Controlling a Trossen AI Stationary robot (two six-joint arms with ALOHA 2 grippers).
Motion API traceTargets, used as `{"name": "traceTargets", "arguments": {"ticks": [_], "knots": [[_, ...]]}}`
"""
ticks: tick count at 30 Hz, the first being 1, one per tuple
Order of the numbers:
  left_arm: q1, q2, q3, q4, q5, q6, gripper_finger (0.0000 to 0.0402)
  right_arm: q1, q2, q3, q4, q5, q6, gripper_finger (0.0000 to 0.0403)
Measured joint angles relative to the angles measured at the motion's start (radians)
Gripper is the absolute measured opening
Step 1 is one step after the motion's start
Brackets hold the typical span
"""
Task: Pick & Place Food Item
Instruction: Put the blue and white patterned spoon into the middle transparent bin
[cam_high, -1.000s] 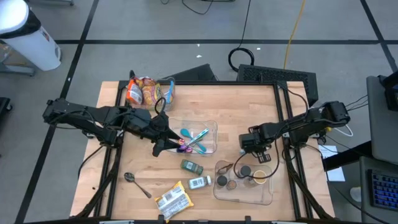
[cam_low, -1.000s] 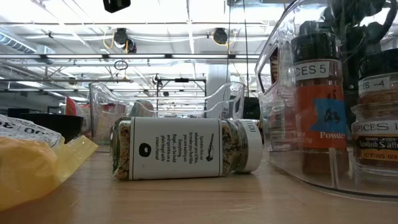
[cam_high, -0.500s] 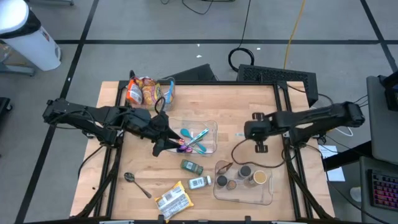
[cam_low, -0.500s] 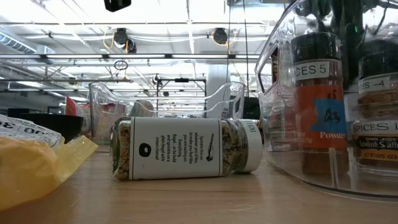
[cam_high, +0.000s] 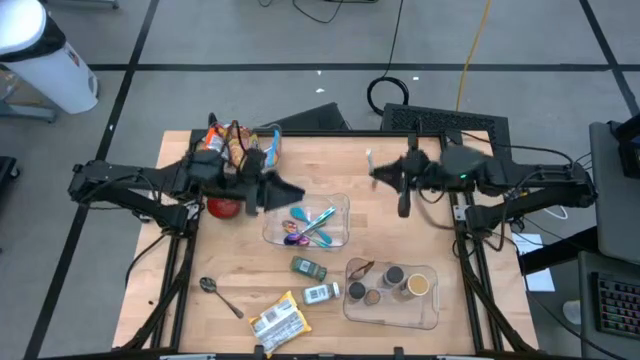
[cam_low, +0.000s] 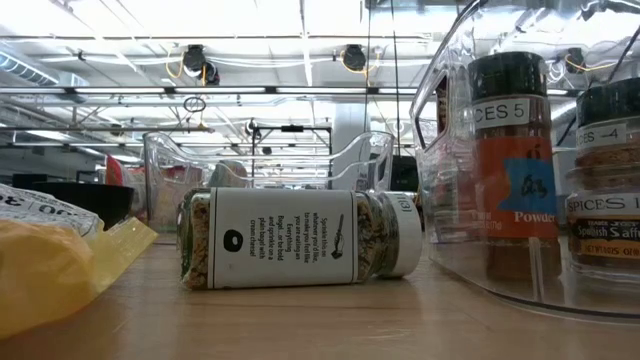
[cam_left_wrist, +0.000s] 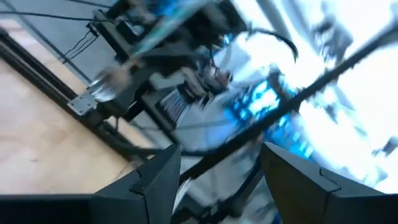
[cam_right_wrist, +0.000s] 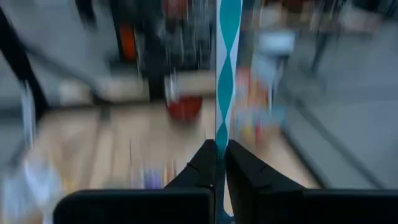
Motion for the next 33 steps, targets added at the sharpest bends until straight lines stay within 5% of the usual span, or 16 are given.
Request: {"name": "traceTargets", "arguments": {"ticks": [6, 12, 19, 33], "knots": [[0.091, 0.052, 0.001, 0.043, 0.009, -0.331, 0.0227, 0.004, 0.033, 0.001, 0.385, -0.002, -0.102, 0.0004], [0.142, 0.168, 0.000, 0.298, 0.143, -0.514, 0.0228, 0.016, 0.111, 0.001, 0.586, -0.026, -0.179, 0.0004], [0.163, 0.284, 0.000, 0.559, 0.176, -0.615, 0.0227, 0.016, 0.185, 0.000, 0.729, -0.081, -0.132, 0.0004], [0.159, 0.292, 0.000, 0.584, 0.286, -0.603, 0.0227, 0.011, 0.188, 0.000, 0.750, 0.010, -0.253, 0.0006]]}}
